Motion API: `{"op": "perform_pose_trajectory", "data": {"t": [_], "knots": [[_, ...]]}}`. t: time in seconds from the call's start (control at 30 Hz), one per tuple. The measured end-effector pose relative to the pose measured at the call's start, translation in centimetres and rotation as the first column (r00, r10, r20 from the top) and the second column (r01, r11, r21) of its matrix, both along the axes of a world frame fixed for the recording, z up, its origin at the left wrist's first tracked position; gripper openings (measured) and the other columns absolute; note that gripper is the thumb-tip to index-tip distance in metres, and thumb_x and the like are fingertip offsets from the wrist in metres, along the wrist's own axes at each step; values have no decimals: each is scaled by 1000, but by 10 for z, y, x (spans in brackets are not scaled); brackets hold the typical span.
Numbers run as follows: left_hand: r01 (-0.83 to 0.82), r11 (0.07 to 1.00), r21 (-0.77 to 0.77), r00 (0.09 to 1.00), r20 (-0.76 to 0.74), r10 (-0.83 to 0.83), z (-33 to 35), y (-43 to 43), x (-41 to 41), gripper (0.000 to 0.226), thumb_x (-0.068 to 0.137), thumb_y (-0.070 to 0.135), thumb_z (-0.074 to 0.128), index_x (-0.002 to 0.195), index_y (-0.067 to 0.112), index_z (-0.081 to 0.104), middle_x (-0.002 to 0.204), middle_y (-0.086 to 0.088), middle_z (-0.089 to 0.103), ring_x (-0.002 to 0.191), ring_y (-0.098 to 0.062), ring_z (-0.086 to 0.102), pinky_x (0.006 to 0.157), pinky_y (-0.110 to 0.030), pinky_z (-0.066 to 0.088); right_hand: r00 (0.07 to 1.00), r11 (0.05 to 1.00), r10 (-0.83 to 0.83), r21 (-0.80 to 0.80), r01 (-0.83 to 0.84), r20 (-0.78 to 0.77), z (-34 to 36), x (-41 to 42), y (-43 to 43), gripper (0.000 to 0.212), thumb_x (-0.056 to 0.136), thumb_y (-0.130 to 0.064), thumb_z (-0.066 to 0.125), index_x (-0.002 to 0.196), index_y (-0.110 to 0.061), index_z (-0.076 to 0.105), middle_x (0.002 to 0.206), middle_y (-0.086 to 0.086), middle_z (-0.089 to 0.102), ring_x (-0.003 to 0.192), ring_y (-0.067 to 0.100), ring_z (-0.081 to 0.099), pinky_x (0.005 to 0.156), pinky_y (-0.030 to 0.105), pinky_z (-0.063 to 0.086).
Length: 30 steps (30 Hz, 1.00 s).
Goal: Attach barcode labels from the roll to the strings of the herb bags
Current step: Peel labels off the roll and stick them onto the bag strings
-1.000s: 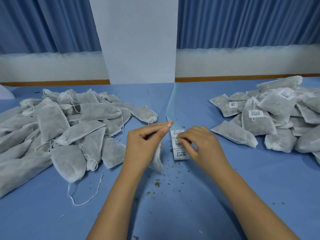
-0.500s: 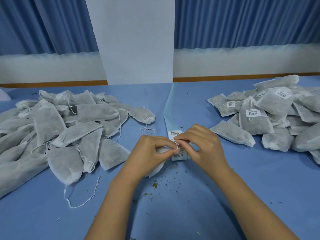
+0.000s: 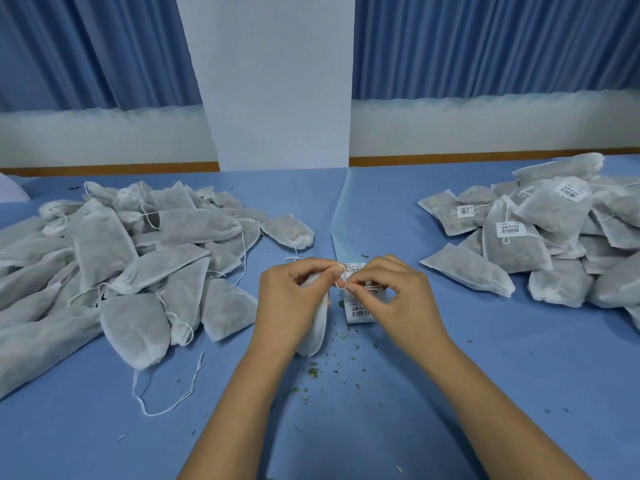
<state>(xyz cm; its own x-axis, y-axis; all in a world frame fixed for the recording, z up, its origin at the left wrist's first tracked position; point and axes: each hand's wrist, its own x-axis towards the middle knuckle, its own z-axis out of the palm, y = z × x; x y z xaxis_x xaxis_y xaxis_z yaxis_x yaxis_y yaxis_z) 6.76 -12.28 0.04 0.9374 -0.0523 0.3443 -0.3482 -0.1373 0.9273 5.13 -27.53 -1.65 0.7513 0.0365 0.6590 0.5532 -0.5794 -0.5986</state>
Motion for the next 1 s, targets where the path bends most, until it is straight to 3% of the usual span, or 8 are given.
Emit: {"op": "perform_pose_trajectory", "data": {"t": [0.2, 0.33, 0.47, 0.57, 0.77, 0.9, 1.0], "knots": [[40, 999, 0, 999, 11, -40, 1, -1, -3, 25, 85, 6, 71, 67, 23, 72, 64, 6, 70, 49, 0, 57, 51, -9, 42, 999, 998, -7, 55, 9, -33, 2, -1, -1, 6, 82, -9, 73, 76, -11, 71, 75, -6, 64, 75, 17, 52, 73, 37, 45], [75, 997, 0, 997, -1, -75, 3, -3, -5, 22, 86, 5, 70, 69, 20, 71, 63, 10, 69, 52, 0, 60, 52, -8, 44, 997, 988, 27, 156, -15, -72, 3, -3, 2, 9, 81, -20, 74, 76, -15, 69, 76, -11, 62, 77, 12, 52, 78, 32, 43], [89, 996, 20, 996, -21, -88, 4, -4, -5, 23, 87, 5, 69, 69, 19, 69, 67, 9, 70, 50, -2, 61, 54, -9, 45, 995, 977, 45, 211, -24, -95, 2, -1, 2, 8, 82, -12, 72, 75, -14, 70, 75, -11, 62, 76, 11, 52, 75, 24, 42], [118, 993, 8, 990, -83, -117, 4, -3, -5, 20, 89, 7, 67, 71, 16, 69, 65, 10, 68, 51, -4, 61, 56, -9, 44, 996, 979, 34, 204, -17, -80, 2, 0, -1, 11, 86, -11, 67, 75, -15, 69, 75, -12, 62, 77, 8, 52, 74, 14, 37], [235, 965, -119, 939, -227, -257, 7, -1, -4, 16, 86, 5, 67, 72, 10, 73, 73, 2, 71, 56, -10, 64, 61, -14, 48, 997, 972, 49, 232, -34, -62, 3, 0, -2, 12, 86, -9, 64, 80, -16, 72, 77, -6, 64, 78, 8, 52, 74, 13, 37], [150, 975, -163, 954, -236, -186, 8, 1, -4, 18, 88, 6, 65, 72, 10, 74, 74, 3, 72, 57, -8, 64, 59, -13, 48, 994, 991, -43, 129, 31, 95, 4, -2, -3, 13, 87, -21, 63, 91, -11, 71, 86, -6, 62, 82, 8, 52, 77, 22, 41], [153, 975, -163, 952, -240, -189, 9, 2, -4, 24, 89, 8, 64, 70, 16, 76, 76, 6, 73, 59, -7, 65, 60, -12, 48, 956, 994, -83, -41, 98, 283, 5, -2, -3, 17, 85, -27, 65, 86, -11, 71, 84, -3, 63, 81, 13, 53, 76, 29, 39]]}}
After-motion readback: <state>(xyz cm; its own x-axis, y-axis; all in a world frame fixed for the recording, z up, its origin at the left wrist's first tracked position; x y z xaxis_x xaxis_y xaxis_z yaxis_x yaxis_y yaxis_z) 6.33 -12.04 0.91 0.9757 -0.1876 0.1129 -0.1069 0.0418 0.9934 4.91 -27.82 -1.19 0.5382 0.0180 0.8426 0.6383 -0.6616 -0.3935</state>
